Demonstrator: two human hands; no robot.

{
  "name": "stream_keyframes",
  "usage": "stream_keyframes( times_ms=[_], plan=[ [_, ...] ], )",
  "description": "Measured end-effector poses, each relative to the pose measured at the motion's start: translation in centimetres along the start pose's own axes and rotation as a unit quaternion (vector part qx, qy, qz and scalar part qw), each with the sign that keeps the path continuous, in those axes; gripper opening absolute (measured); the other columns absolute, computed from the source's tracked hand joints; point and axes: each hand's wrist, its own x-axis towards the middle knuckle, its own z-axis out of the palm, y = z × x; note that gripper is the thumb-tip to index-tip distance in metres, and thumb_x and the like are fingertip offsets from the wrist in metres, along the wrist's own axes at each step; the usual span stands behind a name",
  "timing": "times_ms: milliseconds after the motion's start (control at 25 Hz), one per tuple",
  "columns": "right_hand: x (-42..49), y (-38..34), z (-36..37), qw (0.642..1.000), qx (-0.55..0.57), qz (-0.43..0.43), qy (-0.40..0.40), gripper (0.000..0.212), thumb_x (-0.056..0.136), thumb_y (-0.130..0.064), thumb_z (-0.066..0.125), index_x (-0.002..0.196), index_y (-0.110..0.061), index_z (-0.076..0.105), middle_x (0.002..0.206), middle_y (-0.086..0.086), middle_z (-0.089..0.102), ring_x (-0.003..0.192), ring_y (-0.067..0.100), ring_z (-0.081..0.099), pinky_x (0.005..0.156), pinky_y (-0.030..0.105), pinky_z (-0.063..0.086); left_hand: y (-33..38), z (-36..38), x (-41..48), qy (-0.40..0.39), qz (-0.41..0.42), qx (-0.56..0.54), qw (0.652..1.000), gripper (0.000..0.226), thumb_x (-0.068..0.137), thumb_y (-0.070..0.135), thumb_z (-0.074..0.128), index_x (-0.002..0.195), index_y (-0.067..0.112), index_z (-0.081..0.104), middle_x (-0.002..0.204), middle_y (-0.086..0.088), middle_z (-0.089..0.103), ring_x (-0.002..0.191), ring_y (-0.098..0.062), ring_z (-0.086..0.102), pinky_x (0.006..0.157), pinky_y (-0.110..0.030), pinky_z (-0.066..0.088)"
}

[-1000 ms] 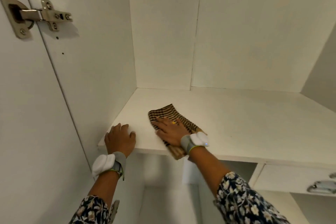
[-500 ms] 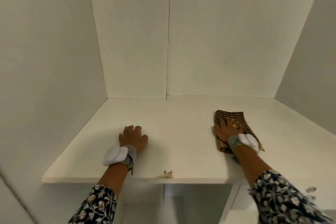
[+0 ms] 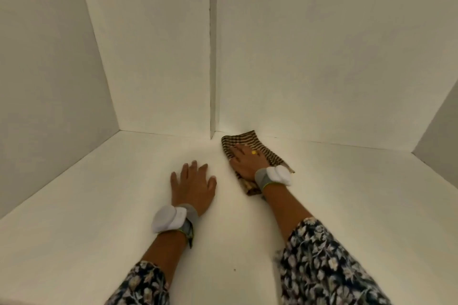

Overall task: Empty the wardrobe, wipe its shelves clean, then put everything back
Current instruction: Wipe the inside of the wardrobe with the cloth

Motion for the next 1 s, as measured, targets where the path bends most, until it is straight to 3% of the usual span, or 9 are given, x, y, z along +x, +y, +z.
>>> stream_keyframes(
  times_ms=[280,400,560,720,880,1000],
  plan=[
    [-4.5,22.1,-3.4,0.969,-0.01,0.24,0.05,0.057,0.099,-0.047,0.025,0.151,-0.023,0.016,0.159,0.003,0.011,0.145,0.024,0.014,0.117,0.048,0.011,-0.2,0.1,0.2,-0.01,0.006,0.0,1.0,0.054,0.099,0.048,0.02,0.15,0.029,0.016,0.16,0.003,0.005,0.147,-0.017,-0.001,0.119,-0.045,-0.004],
    [-8.4,25.7,-3.9,0.95,-0.012,0.308,0.052,0.057,0.1,-0.045,0.021,0.151,-0.021,0.015,0.16,0.003,0.008,0.146,0.025,0.011,0.118,0.048,0.007,-0.2,-0.1,0.4,-0.012,0.007,-0.004,1.0,0.054,0.099,0.047,0.02,0.15,0.028,0.017,0.16,0.002,0.005,0.148,-0.019,-0.001,0.118,-0.046,-0.004],
    [-11.7,21.1,-3.1,0.952,-0.013,0.303,0.05,0.056,0.101,-0.044,0.019,0.151,-0.021,0.012,0.16,0.003,0.006,0.147,0.024,0.007,0.118,0.048,0.007,-0.4,-0.6,0.0,-0.027,0.02,-0.02,0.999,0.054,0.1,0.045,0.022,0.15,0.025,0.018,0.16,-0.001,0.005,0.148,-0.021,0.0,0.118,-0.045,-0.003],
    [-14.9,10.6,-1.1,0.964,-0.021,0.258,0.055,0.056,0.1,-0.043,0.024,0.151,-0.024,0.014,0.16,0.001,0.007,0.146,0.023,0.009,0.117,0.05,0.008,-1.0,-1.1,-0.8,-0.06,0.067,-0.044,0.995,0.054,0.101,0.042,0.021,0.151,0.023,0.016,0.16,-0.004,0.003,0.148,-0.021,0.0,0.12,-0.037,-0.001],
    [-16.9,-0.8,0.7,0.986,-0.021,0.161,0.042,0.055,0.1,-0.043,0.025,0.151,-0.024,0.014,0.16,0.0,0.008,0.147,0.02,0.009,0.117,0.049,0.005,-2.0,-1.3,-2.5,-0.073,0.103,-0.018,0.992,0.052,0.102,0.039,0.019,0.152,0.024,0.013,0.16,-0.003,0.002,0.148,-0.021,0.001,0.12,-0.036,0.0],
    [-19.5,-4.6,1.6,0.997,-0.017,0.078,0.02,0.054,0.101,-0.043,0.024,0.151,-0.027,0.013,0.16,-0.004,0.008,0.147,0.016,0.007,0.118,0.044,0.001,-2.6,-1.5,-4.1,-0.066,0.121,0.001,0.991,0.053,0.102,0.039,0.018,0.152,0.023,0.012,0.16,-0.003,0.003,0.148,-0.021,0.002,0.12,-0.037,0.002]
  ],
)
